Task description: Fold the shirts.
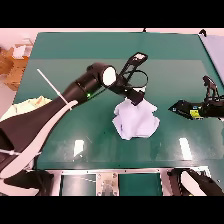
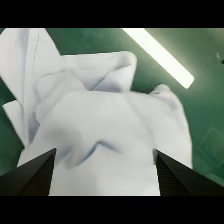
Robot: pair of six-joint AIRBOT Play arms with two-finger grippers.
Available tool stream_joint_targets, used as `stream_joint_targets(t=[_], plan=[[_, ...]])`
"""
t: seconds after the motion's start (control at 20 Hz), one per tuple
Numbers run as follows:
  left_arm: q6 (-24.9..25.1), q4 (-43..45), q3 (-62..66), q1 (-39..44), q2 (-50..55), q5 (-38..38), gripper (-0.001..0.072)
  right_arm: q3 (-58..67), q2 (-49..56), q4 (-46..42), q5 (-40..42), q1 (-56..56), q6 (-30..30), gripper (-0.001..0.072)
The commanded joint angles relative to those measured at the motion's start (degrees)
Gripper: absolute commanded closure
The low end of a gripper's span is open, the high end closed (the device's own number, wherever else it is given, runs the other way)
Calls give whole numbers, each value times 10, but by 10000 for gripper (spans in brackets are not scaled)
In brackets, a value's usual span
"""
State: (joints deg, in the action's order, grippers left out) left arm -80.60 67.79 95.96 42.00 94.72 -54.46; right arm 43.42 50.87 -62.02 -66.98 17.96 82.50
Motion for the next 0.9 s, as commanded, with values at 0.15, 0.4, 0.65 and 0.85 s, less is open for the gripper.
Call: stream_joint_targets(t=[0.15,0.4,0.65,0.85], plan=[[-31,17,84,-168,10,-143,3,-71,0,11,-76,0,15,255],[-8,-93,-9,-268,30,-76,3,-229,2,119,54,-68,8,255],[104,-302,-40,-242,140,10,4,-223,52,151,125,-108,8,255],[122,-329,-39,-197,204,9,4,-213,113,151,125,-108,-8,384]])
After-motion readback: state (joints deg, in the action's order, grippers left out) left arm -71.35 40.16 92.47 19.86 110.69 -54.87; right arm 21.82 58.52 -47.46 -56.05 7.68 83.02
